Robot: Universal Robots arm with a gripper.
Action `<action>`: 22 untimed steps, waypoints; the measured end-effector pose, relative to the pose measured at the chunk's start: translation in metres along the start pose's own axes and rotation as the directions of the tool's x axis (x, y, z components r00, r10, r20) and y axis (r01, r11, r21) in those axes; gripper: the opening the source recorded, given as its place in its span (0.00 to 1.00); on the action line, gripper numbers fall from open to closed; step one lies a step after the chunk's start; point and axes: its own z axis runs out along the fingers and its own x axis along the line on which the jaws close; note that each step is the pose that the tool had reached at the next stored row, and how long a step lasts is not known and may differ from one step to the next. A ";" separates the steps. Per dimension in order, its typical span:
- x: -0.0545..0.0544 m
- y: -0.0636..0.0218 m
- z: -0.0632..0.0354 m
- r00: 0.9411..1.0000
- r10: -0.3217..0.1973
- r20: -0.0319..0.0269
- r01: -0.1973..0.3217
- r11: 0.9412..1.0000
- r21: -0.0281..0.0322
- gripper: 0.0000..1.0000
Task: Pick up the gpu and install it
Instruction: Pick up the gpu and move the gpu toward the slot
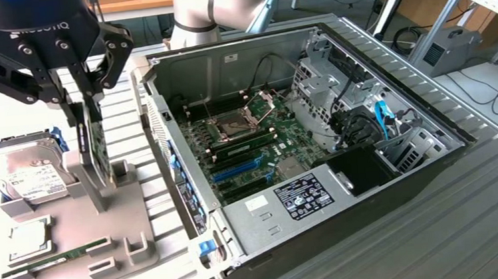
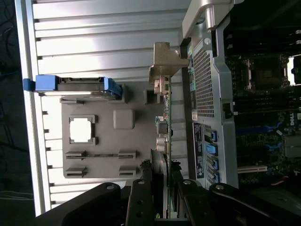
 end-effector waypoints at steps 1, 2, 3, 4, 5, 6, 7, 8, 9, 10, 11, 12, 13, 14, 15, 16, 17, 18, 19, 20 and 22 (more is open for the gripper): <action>0.000 0.0000 -0.0006 1.000 0.000 0.000 0.000 1.000 0.000 0.26; 0.000 0.0000 -0.0011 1.000 0.000 0.000 0.000 1.000 0.000 0.26; 0.000 0.0001 -0.0014 1.000 0.000 0.000 0.000 1.000 0.000 0.26; 0.000 0.0001 -0.0017 1.000 0.000 0.000 0.000 1.000 0.000 0.26; 0.000 0.0001 -0.0022 1.000 0.000 0.000 0.000 1.000 0.000 0.26; 0.000 0.0001 -0.0025 1.000 0.000 0.000 0.000 1.000 0.000 0.26; 0.000 0.0002 -0.0030 1.000 0.000 0.000 0.000 1.000 0.000 0.26; 0.000 0.0002 -0.0034 1.000 0.000 0.000 0.000 1.000 0.000 0.26; 0.000 0.0002 -0.0039 1.000 0.000 0.000 0.000 1.000 0.000 0.26; 0.000 0.0002 -0.0044 1.000 0.000 0.000 0.000 1.000 0.000 0.26; 0.000 0.0002 -0.0048 1.000 0.000 0.000 0.000 1.000 0.000 0.26; 0.000 0.0003 -0.0053 1.000 0.000 0.000 0.000 1.000 0.000 0.26; 0.000 0.0003 -0.0053 1.000 0.000 0.000 0.000 1.000 0.000 0.26; 0.000 0.0003 -0.0053 1.000 0.000 0.000 0.000 1.000 0.000 0.26; 0.000 0.0003 -0.0054 1.000 0.000 0.000 0.000 1.000 0.000 0.26; 0.000 0.0003 -0.0054 1.000 0.000 0.000 0.000 1.000 0.000 0.26; 0.000 0.0003 -0.0054 1.000 0.000 0.000 0.000 1.000 0.000 0.26; 0.000 0.0003 -0.0054 1.000 0.000 0.000 0.000 1.000 0.000 0.26; 0.000 0.0003 -0.0054 1.000 0.000 0.000 0.000 1.000 0.000 0.26; 0.000 0.0003 -0.0054 1.000 0.000 0.000 0.000 1.000 0.000 0.26; 0.000 0.0003 -0.0054 1.000 0.000 0.000 0.000 1.000 0.000 0.26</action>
